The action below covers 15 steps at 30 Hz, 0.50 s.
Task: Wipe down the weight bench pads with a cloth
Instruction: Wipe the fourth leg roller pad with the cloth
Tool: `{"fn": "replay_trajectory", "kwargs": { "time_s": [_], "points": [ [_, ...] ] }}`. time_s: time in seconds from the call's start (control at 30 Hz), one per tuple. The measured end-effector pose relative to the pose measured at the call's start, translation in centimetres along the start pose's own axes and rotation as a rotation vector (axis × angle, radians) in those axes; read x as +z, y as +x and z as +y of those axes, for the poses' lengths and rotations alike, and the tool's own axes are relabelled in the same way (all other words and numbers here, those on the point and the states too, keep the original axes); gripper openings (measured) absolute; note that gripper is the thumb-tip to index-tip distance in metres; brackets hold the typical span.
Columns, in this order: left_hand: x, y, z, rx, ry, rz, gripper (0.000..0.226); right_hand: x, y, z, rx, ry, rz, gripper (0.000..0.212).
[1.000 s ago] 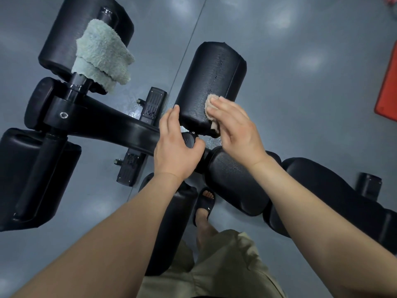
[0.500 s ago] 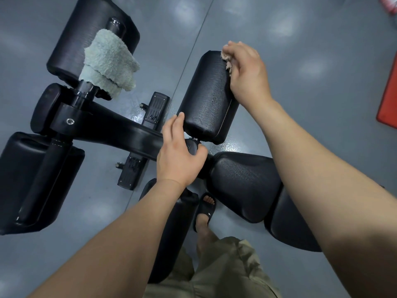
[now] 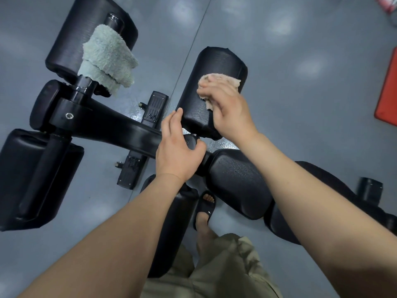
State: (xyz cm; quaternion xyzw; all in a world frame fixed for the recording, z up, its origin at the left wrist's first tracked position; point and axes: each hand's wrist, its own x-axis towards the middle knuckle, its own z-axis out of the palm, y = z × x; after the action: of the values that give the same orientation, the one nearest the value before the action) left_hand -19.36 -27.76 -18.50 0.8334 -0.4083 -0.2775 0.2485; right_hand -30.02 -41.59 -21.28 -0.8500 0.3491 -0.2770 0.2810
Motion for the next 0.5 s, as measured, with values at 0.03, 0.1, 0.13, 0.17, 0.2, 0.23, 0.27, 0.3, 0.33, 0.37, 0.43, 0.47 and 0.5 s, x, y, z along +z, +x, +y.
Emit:
{"fn": "replay_trajectory", "kwargs": {
  "time_s": [0.03, 0.1, 0.13, 0.17, 0.2, 0.23, 0.27, 0.3, 0.33, 0.37, 0.43, 0.47, 0.5],
  "points": [
    [0.0, -0.1, 0.0, 0.002, -0.003, 0.001, 0.084, 0.1, -0.7, -0.2, 0.002, 0.016, -0.005, 0.038],
    [0.0, -0.1, 0.0, 0.002, -0.009, -0.002, 0.084, 0.2, -2.3, -0.7, 0.008, 0.048, -0.032, 0.039],
    [0.0, -0.1, 0.0, 0.001, -0.010, -0.004, 0.085, 0.0, -3.0, -1.0, 0.012, 0.063, -0.047, 0.041],
    [-0.1, -0.1, 0.0, -0.001, -0.009, -0.005, 0.085, -0.1, -3.7, -1.3, 0.018, 0.081, -0.061, 0.041],
    [-0.1, -0.1, 0.0, -0.003, -0.008, -0.003, 0.086, -0.2, -4.2, -1.6, 0.025, 0.108, -0.078, 0.041],
    [0.0, -0.2, 0.0, -0.001, -0.007, 0.000, 0.086, -0.6, -4.7, -1.8, 0.037, 0.142, -0.094, 0.039],
    [0.0, -0.2, 0.0, 0.002, -0.007, 0.004, 0.085, -0.9, -5.1, -2.1, 0.052, 0.182, -0.112, 0.037],
    [0.1, -0.3, 0.0, 0.004, -0.007, 0.007, 0.085, -1.3, -5.6, -2.3, 0.070, 0.223, -0.133, 0.036],
    [0.1, -0.3, -0.1, 0.005, -0.006, 0.013, 0.084, -1.7, -5.9, -2.5, 0.089, 0.263, -0.154, 0.035],
    [0.1, -0.3, 0.0, 0.005, -0.005, 0.017, 0.084, -2.3, -6.1, -2.8, 0.102, 0.302, -0.174, 0.035],
    [0.1, -0.4, 0.1, 0.000, 0.003, 0.025, 0.084, -3.6, -5.6, -3.3, 0.172, 0.366, -0.198, 0.034],
    [0.1, -0.4, 0.1, -0.002, 0.009, 0.026, 0.084, -4.3, -4.7, -3.5, 0.242, 0.412, -0.175, 0.034],
    [0.1, -0.4, 0.2, -0.004, 0.010, 0.029, 0.084, -4.8, -3.4, -3.3, 0.331, 0.479, -0.120, 0.035]
  ]
}}
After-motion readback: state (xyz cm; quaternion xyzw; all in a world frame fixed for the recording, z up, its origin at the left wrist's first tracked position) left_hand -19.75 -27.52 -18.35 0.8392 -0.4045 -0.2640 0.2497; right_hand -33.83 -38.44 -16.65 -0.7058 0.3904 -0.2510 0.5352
